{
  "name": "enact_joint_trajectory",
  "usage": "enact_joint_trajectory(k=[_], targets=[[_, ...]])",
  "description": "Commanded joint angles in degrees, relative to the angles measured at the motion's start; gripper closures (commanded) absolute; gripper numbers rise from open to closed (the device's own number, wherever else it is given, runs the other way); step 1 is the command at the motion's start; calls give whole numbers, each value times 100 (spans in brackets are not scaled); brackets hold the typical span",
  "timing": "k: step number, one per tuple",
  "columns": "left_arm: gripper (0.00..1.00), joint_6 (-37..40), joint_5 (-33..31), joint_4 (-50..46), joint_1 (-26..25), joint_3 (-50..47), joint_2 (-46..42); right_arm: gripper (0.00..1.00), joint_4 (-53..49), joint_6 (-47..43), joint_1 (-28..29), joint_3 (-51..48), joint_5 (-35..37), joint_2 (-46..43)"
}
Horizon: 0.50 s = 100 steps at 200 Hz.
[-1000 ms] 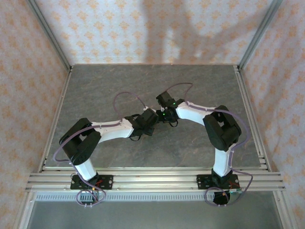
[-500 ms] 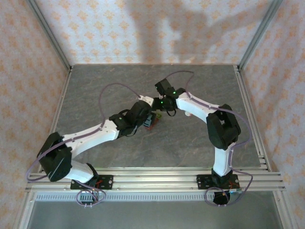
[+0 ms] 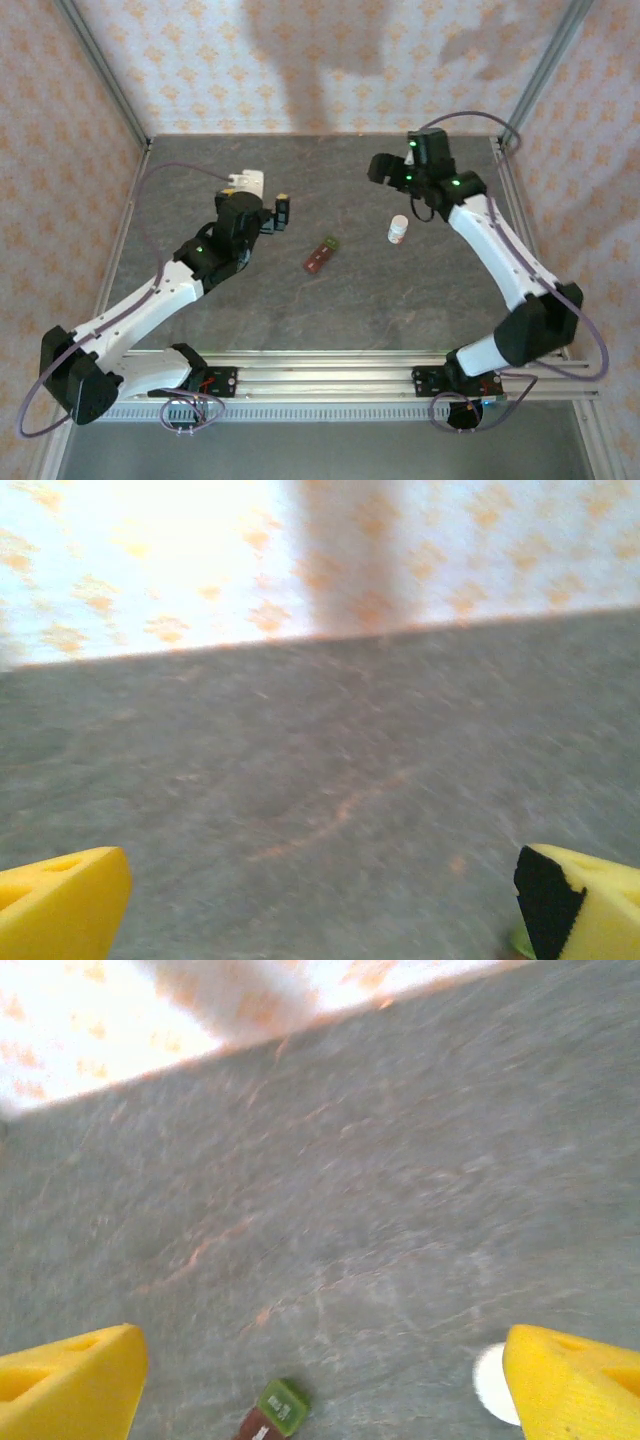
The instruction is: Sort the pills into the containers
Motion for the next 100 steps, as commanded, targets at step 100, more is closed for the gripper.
enact_joint_trajectory(k=[100], targets=[[0, 1110, -243, 2856, 2018, -2514, -986, 0, 1996, 202, -1494, -2489, 2571, -974]])
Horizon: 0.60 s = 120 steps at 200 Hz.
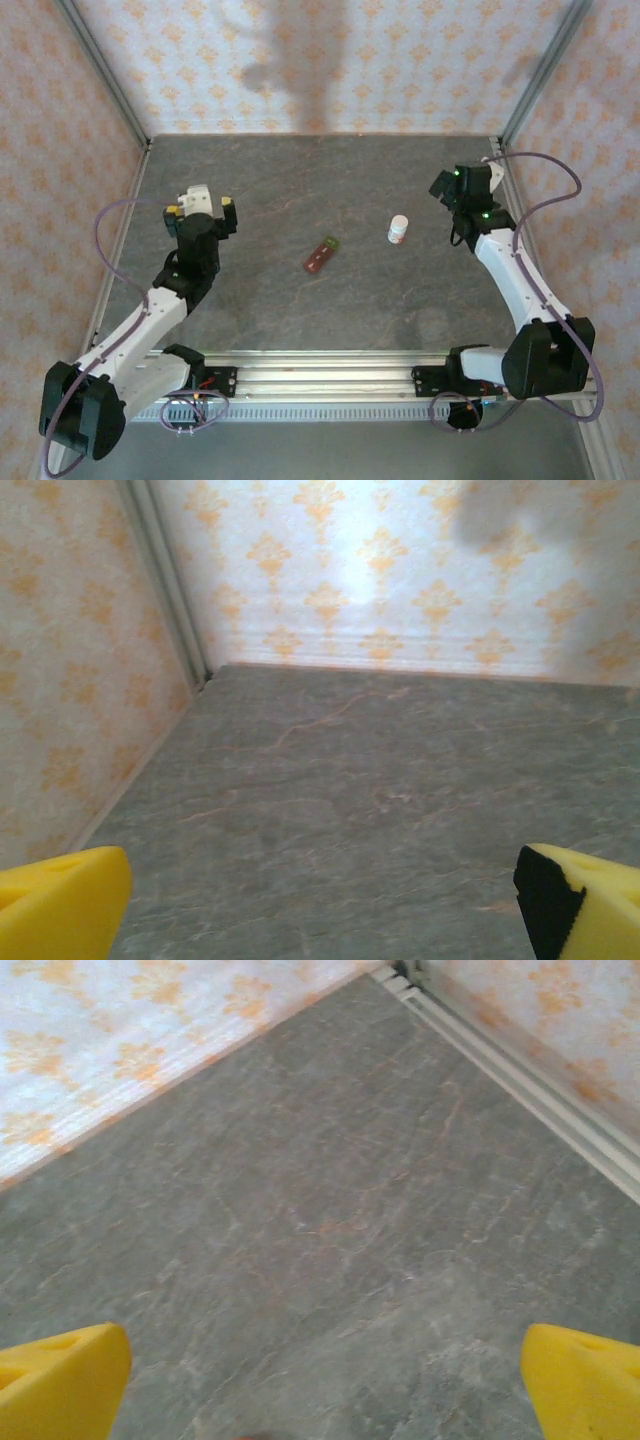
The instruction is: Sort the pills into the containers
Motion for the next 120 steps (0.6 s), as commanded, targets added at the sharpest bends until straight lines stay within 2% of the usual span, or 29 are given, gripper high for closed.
enact_joint_trajectory(k=[1, 23, 66, 110, 120], targets=[[0, 330, 13, 785, 250, -373, -64, 0, 783, -133, -80, -311, 652, -18], [0, 276, 5, 1595, 411, -886, 308, 0, 1266, -494, -101, -767, 726, -47], [0, 217, -270, 3657, 470, -1612, 1672, 0, 2503, -1263, -102, -1806, 765, -162], [0, 439, -116, 4881, 487, -1563, 2965, 0, 4040, -1624, -101, -2720, 684, 259], [0, 417, -69, 4786, 496, -1492, 2982, 0, 4284, -1724, -107, -2814, 634, 464]])
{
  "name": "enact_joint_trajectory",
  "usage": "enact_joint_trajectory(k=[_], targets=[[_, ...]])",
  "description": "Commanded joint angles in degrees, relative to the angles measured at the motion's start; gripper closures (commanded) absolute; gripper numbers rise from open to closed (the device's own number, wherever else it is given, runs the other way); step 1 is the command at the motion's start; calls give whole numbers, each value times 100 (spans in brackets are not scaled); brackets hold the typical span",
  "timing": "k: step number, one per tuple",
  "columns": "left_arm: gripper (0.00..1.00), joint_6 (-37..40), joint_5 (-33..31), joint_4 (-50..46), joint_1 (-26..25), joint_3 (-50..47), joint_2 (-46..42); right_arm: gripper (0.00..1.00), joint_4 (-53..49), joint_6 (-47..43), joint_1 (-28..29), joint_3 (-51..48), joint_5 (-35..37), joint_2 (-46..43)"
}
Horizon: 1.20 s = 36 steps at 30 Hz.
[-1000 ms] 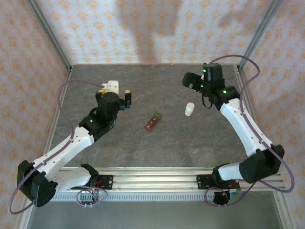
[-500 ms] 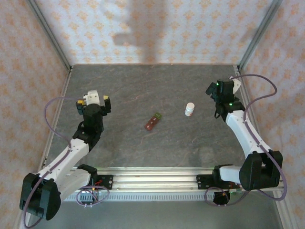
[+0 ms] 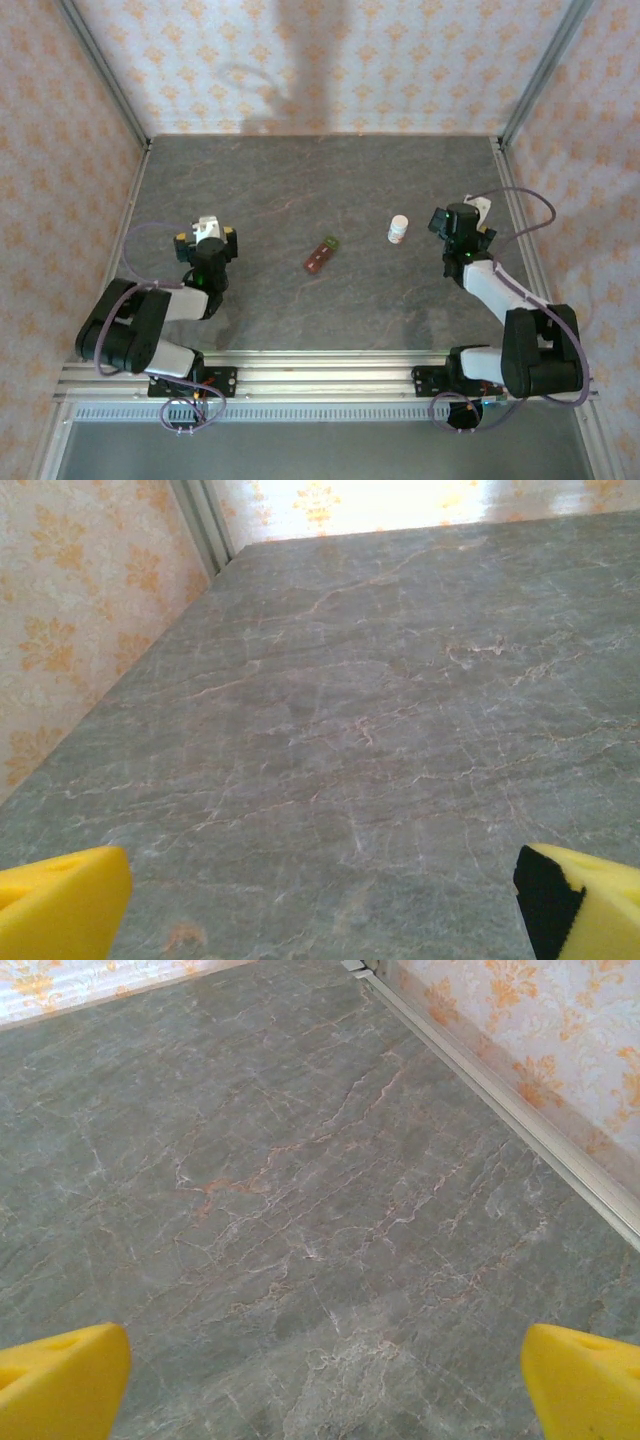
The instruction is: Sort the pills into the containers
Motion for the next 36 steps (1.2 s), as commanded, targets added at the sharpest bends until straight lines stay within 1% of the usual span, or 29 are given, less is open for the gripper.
enact_joint_trajectory(k=[1, 3, 4, 5, 6, 7, 8, 9, 11, 12, 13, 14, 15, 16, 18, 19, 21, 22, 23, 25, 28, 31, 36], targets=[[0, 137, -47, 902, 76, 150, 189, 0, 1216, -370, -27, -237, 120, 367], [0, -73, 287, 601, 232, 147, 92, 0, 1733, -434, -26, -418, 182, 661], [0, -88, 442, 848, 279, 52, 263, 0, 2031, -466, -27, -483, 249, 788], [0, 83, 496, 1392, 279, -54, 563, 0, 1959, -577, -23, -427, 181, 788], [0, 183, 539, 1957, 268, -89, 782, 0, 2345, -703, -27, -516, 83, 861], [0, 134, 627, 1481, 262, -7, 568, 0, 2394, -665, -40, -536, 78, 984], [0, 72, 751, 948, 285, 97, 378, 0, 2828, -665, -36, -675, 91, 1179], [0, 118, 882, 678, 288, 189, 352, 0, 3516, -729, -36, -925, -12, 1380], [0, 235, 996, 1156, 315, 170, 604, 0, 3805, -702, -36, -1114, 15, 1421], [0, 214, 995, 1080, 320, 186, 556, 0, 3728, -782, -37, -1109, -189, 1390], [0, 163, 1001, 757, 319, 236, 458, 0, 3738, -881, -36, -1079, -408, 1428], [0, 115, 950, 638, 331, 293, 439, 0, 3627, -864, -44, -1001, -433, 1460], [0, 33, 669, 627, 335, 374, 522, 0, 3392, -805, -106, -914, -500, 1436], [0, -111, 396, 567, 381, 465, 581, 0, 3412, -739, -172, -896, -538, 1454], [0, -384, 695, -102, 636, 629, 415, 0, 3364, -719, -194, -887, -535, 1442], [0, -401, 735, -133, 651, 631, 402, 0, 3422, -698, -194, -917, -473, 1439], [0, -308, 726, 253, 643, 534, 512, 0, 3573, -583, -168, -1040, -128, 1374], [0, -308, 778, 110, 641, 562, 479, 1, 3599, -583, -168, -1044, -76, 1386], [0, -325, 789, 5, 648, 586, 444, 0, 3561, -577, -165, -1030, -73, 1385], [0, -302, 778, 197, 642, 548, 497, 0, 3583, -589, -167, -1034, -94, 1391], [0, -314, 789, 114, 642, 570, 473, 1, 3547, -601, -150, -1010, -95, 1398], [0, -310, 788, 97, 643, 570, 470, 0, 3401, -645, -159, -903, -257, 1452], [0, -309, 789, 128, 644, 561, 479, 0, 3474, -685, -183, -959, -402, 1400]])
